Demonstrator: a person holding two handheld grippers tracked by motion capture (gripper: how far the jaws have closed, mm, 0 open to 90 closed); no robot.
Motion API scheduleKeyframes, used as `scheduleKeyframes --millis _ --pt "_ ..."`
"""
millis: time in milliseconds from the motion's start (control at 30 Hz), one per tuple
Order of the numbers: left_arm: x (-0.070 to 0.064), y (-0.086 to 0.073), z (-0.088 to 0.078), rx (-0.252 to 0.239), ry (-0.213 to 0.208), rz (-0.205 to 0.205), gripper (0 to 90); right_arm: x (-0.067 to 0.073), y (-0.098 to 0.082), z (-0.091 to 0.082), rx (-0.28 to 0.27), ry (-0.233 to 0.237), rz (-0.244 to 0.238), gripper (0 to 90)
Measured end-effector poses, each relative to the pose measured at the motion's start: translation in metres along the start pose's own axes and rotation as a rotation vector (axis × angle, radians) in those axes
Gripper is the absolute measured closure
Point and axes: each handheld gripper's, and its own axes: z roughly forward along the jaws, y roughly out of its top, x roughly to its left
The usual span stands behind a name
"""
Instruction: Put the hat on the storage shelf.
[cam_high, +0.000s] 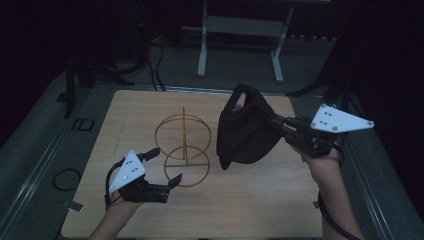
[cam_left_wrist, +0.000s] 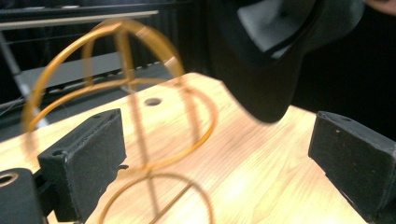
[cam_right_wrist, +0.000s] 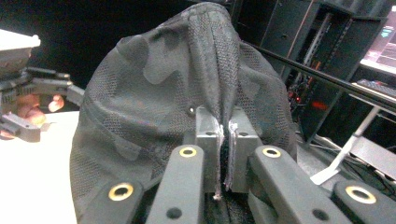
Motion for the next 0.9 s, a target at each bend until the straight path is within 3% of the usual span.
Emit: scheduleKeyframes --millis 167,233,333,367,433,567,633,733,900 --pt "0.014 -0.023 -0.013 0.014 0.048 -0.032 4.5 0.000 0.011 0.016 0.016 0.032 -0.017 85.8" --pt "0.020 -0.036 -0.018 0.025 0.103 -0.015 4.5 0.001 0.015 0.024 0.026 0.044 -0.026 85.8" --pt "0.025 -0.046 -0.021 0.042 0.128 -0.011 4.5 0.002 0.018 0.031 0.031 0.054 -0.034 85.8" --pt "0.033 -0.060 -0.025 0.055 0.158 -0.034 4.5 0.003 0.020 0.035 0.035 0.059 -0.041 85.8" --pt "0.040 -0.071 -0.029 0.054 0.167 -0.072 4.5 0.005 0.026 0.047 0.046 0.077 -0.055 85.8" --pt "0.049 -0.091 -0.035 0.061 0.221 -0.082 4.5 0.007 0.033 0.063 0.065 0.096 -0.062 85.8" --pt "0.053 -0.099 -0.036 0.063 0.232 -0.109 4.5 0.008 0.036 0.072 0.073 0.104 -0.065 85.7" --pt "0.057 -0.109 -0.036 0.075 0.261 -0.121 4.6 0.011 0.039 0.085 0.085 0.114 -0.067 85.7" --pt "0.060 -0.112 -0.040 0.078 0.289 -0.119 4.6 0.015 0.043 0.106 0.111 0.125 -0.070 85.6"
